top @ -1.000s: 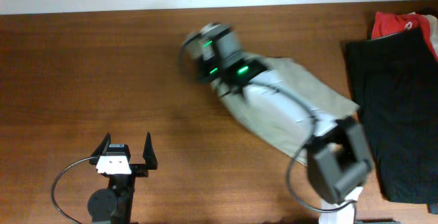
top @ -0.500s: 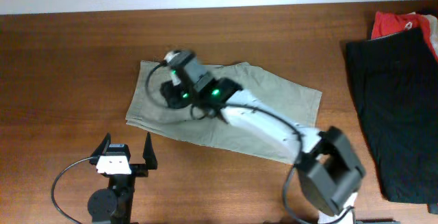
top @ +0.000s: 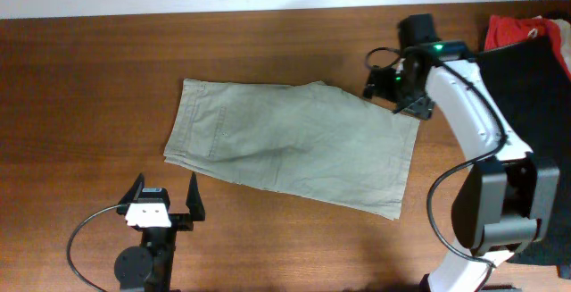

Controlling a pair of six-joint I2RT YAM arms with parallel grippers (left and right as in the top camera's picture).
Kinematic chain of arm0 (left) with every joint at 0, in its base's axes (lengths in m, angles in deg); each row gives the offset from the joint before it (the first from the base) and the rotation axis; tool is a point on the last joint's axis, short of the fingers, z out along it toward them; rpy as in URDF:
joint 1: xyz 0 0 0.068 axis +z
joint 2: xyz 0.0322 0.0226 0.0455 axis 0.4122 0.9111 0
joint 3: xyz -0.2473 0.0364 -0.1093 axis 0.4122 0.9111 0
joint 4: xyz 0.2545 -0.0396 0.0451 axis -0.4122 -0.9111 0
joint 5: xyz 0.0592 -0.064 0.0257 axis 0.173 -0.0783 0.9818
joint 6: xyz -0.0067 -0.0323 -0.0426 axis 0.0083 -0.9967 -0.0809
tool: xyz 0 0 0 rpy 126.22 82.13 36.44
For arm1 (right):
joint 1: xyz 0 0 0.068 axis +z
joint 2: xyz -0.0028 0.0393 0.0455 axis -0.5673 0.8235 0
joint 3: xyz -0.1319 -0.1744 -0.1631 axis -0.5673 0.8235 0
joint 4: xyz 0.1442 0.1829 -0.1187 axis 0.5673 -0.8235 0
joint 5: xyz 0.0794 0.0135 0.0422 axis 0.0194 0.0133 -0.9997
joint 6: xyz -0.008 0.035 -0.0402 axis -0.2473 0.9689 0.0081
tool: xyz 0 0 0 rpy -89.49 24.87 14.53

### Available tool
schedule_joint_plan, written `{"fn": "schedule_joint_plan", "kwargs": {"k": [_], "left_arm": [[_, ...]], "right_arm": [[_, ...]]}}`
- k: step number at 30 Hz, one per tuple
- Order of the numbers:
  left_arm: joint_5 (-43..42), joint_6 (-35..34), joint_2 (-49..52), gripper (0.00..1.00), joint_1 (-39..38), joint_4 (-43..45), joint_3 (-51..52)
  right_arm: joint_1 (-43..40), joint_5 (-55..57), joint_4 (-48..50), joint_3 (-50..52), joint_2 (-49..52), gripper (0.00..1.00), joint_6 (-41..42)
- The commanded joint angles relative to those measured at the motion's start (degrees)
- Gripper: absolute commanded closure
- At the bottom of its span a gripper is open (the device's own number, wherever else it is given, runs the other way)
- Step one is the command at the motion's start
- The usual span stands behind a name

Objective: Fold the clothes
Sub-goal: 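Drag the khaki pants left and lay them flat mid-table, release, then reach the left gripper to the pants' left end and grasp it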

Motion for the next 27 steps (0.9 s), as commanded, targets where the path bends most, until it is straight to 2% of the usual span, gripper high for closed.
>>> {"fn": "schedule_joint_plan", "kwargs": {"k": [1,6,10,16,17,20,21,23,25,27], "left_arm": [[0.4,0.7,-0.3,0.01,0.3,-0.1,0.3],[0.9,1.3,-0.3,0.01,0.3,0.0,0.3],[11.1,3.8,-0.3,0.01,0.3,0.3,0.3],[12.9,3.8,-0.3,0.01,0.3,0.9,0.3],[10.8,3.7,-0.3,0.01,0.2,1.3,0.3],[-6.6,3.8,-0.3,0.01,0.2,10.2,0.3],[-14.2,3.8,-0.3,0.01,0.2,18.1,0.3],[-17.8,3.7,-0.1,0.01,0.2,27.1,0.0],[-20.1,3.1,2.8,0.01,0.2,27.7,-3.6],[-23.3,3.1,9.7,0.01,0.2,26.1,-9.1]], "right_arm": [[-5.1,2.1,-0.5,0.0,-0.3,0.01,0.1],[-7.1,1.2,-1.8,0.8,-0.3,0.01,0.2],[-6.7,-1.1,-1.6,1.2,-0.3,0.01,0.2],[-6.7,-1.3,-1.8,1.2,-0.3,0.01,0.1],[-6.7,-1.3,-1.9,1.2,-0.3,0.01,0.1],[-6.7,-1.3,-1.9,1.2,-0.3,0.01,0.1],[-6.7,-1.3,-1.9,1.2,-0.3,0.01,0.1],[-6.7,-1.3,-1.8,1.2,-0.3,0.01,0.1],[-6.7,-1.3,-1.8,1.2,-0.3,0.01,0.1],[-6.7,-1.3,-1.8,1.2,-0.3,0.01,0.1]]}}
